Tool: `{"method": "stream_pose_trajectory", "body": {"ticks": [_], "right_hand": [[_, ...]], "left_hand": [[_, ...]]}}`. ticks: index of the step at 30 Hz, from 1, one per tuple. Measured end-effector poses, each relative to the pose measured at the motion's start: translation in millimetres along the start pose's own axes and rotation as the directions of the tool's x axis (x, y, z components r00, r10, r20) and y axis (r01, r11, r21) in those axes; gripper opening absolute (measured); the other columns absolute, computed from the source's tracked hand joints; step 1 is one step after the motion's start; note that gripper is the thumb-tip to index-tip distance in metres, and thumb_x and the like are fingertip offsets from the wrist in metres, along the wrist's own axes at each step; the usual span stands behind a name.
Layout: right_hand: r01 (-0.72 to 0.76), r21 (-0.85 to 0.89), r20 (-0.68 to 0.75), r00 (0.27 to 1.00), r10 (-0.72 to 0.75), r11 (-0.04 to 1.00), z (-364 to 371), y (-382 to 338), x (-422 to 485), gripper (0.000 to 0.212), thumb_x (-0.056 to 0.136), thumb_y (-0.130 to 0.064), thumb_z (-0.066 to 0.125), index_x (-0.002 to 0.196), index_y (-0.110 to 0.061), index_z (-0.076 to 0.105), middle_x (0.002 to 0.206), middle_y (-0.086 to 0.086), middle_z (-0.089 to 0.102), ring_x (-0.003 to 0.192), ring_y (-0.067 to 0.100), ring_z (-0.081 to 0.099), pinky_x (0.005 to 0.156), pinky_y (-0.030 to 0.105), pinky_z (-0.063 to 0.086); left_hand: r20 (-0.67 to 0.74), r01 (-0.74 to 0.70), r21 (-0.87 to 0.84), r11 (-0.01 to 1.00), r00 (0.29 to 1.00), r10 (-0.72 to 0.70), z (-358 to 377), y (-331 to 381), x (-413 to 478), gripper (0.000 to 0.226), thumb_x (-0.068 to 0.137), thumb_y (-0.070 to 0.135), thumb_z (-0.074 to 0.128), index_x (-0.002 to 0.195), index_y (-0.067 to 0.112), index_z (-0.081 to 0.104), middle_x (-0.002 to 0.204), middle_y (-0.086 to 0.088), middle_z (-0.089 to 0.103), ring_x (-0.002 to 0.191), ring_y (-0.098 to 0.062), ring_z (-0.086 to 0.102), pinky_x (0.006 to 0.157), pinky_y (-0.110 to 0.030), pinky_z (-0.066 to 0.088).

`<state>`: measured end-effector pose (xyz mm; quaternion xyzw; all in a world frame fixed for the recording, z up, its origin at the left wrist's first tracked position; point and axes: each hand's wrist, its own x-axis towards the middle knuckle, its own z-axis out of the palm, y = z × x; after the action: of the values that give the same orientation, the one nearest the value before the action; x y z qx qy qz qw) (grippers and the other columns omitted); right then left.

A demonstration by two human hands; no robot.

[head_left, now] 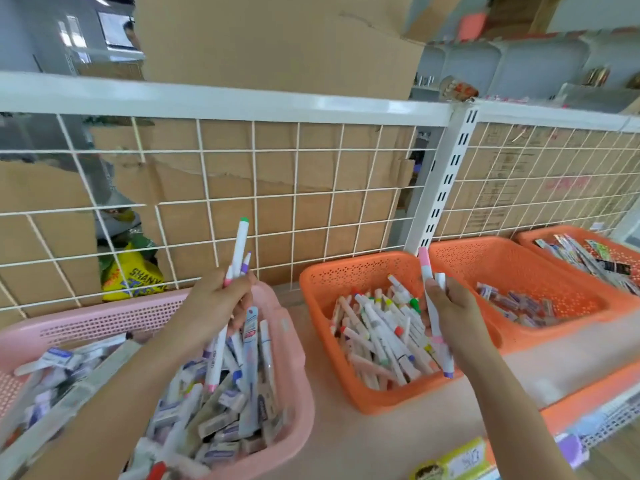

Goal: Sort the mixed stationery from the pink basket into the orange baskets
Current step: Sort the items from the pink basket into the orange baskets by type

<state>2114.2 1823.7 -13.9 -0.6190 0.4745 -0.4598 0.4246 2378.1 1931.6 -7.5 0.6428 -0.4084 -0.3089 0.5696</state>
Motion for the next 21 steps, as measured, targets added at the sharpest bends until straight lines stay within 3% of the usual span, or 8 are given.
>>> {"method": "stream_pose_trajectory", "body": {"ticks": [3, 6, 10, 12, 14, 17, 19, 21], "right_hand": [[-0.011, -0.002, 0.057, 0.998, 0.011, 1.0, -5, 6, 23, 0.021, 0.1, -0.011, 0.039, 0.082, -0.004, 0.046, 0.054, 0.002, 0.047, 0.036, 0.003, 0.043, 0.036, 0.019, 0.039], [-0.047, -0.009, 0.147, 0.988, 0.048, 0.999, -5, 16, 46, 0.017, 0.1, -0.012, 0.039, 0.094, 0.001, 0.048, 0.058, 0.005, 0.048, 0.042, 0.01, 0.046, 0.039, 0.02, 0.041], [-0.1, -0.11, 0.326, 0.936, 0.131, 0.989, -5, 38, 69, 0.018, 0.098, -0.003, 0.04, 0.114, 0.003, 0.044, 0.069, 0.01, 0.048, 0.046, 0.012, 0.048, 0.044, 0.023, 0.047], [-0.035, -0.136, 0.376, 0.923, 0.084, 0.99, -11, 48, 77, 0.036, 0.094, 0.003, 0.044, 0.128, -0.008, 0.04, 0.075, 0.006, 0.051, 0.055, 0.014, 0.056, 0.056, 0.031, 0.053], [0.059, -0.232, 0.393, 0.919, 0.038, 0.971, -21, 55, 84, 0.053, 0.092, -0.001, 0.051, 0.138, -0.019, 0.034, 0.09, -0.003, 0.053, 0.081, 0.018, 0.061, 0.071, 0.031, 0.051], [0.219, -0.402, 0.429, 0.903, -0.028, 0.889, -35, 63, 90, 0.063, 0.089, -0.005, 0.057, 0.142, -0.027, 0.031, 0.114, -0.009, 0.052, 0.1, 0.011, 0.053, 0.068, 0.013, 0.041], [0.311, -0.472, 0.444, 0.892, -0.083, 0.825, -42, 69, 94, 0.065, 0.087, -0.001, 0.055, 0.142, -0.027, 0.034, 0.135, -0.002, 0.05, 0.111, 0.015, 0.054, 0.079, 0.014, 0.04], [0.369, -0.488, 0.452, 0.882, -0.132, 0.791, -48, 69, 94, 0.06, 0.088, -0.001, 0.054, 0.14, -0.027, 0.039, 0.145, -0.003, 0.041, 0.118, 0.016, 0.052, 0.083, 0.015, 0.036]], "left_hand": [[0.014, 0.005, 0.04, 0.999, 1.0, -0.006, 39, 5, 7, 0.031, 0.096, 0.01, 0.045, 0.065, 0.008, 0.043, 0.056, -0.015, 0.042, 0.033, -0.013, 0.033, 0.034, -0.018, 0.029], [0.012, 0.044, 0.054, 0.998, 0.999, -0.045, 83, 6, 18, 0.029, 0.095, 0.011, 0.046, 0.067, 0.008, 0.041, 0.044, -0.004, 0.041, 0.033, -0.012, 0.034, 0.036, -0.019, 0.03], [-0.068, 0.081, 0.033, 0.996, 0.995, -0.078, 137, 0, 25, 0.011, 0.094, 0.008, 0.046, 0.084, 0.006, 0.043, 0.05, -0.002, 0.045, 0.033, -0.009, 0.037, 0.034, -0.02, 0.032], [-0.102, 0.07, 0.059, 0.996, 0.993, -0.063, 159, -4, 26, 0.008, 0.093, 0.002, 0.045, 0.095, 0.006, 0.039, 0.057, -0.006, 0.045, 0.032, -0.007, 0.04, 0.032, -0.019, 0.034], [-0.149, 0.037, 0.116, 0.993, 0.989, -0.019, 173, -11, 29, 0.018, 0.09, -0.004, 0.047, 0.101, 0.006, 0.037, 0.068, -0.004, 0.047, 0.041, -0.007, 0.047, 0.037, -0.016, 0.039], [-0.168, -0.017, 0.254, 0.967, 0.984, 0.061, 184, -27, 32, 0.051, 0.086, -0.003, 0.053, 0.132, 0.009, 0.035, 0.107, -0.004, 0.056, 0.077, -0.008, 0.059, 0.059, -0.006, 0.046], [-0.169, 0.015, 0.25, 0.968, 0.985, 0.028, 190, -29, 28, 0.075, 0.088, -0.001, 0.054, 0.149, 0.018, 0.014, 0.132, 0.0, 0.04, 0.085, -0.003, 0.056, 0.059, 0.0, 0.042], [-0.185, 0.026, 0.261, 0.965, 0.983, 0.024, 195, -31, 24, 0.083, 0.087, -0.003, 0.056, 0.15, 0.023, 0.009, 0.135, 0.002, 0.032, 0.088, -0.001, 0.053, 0.055, 0.004, 0.038]]}}
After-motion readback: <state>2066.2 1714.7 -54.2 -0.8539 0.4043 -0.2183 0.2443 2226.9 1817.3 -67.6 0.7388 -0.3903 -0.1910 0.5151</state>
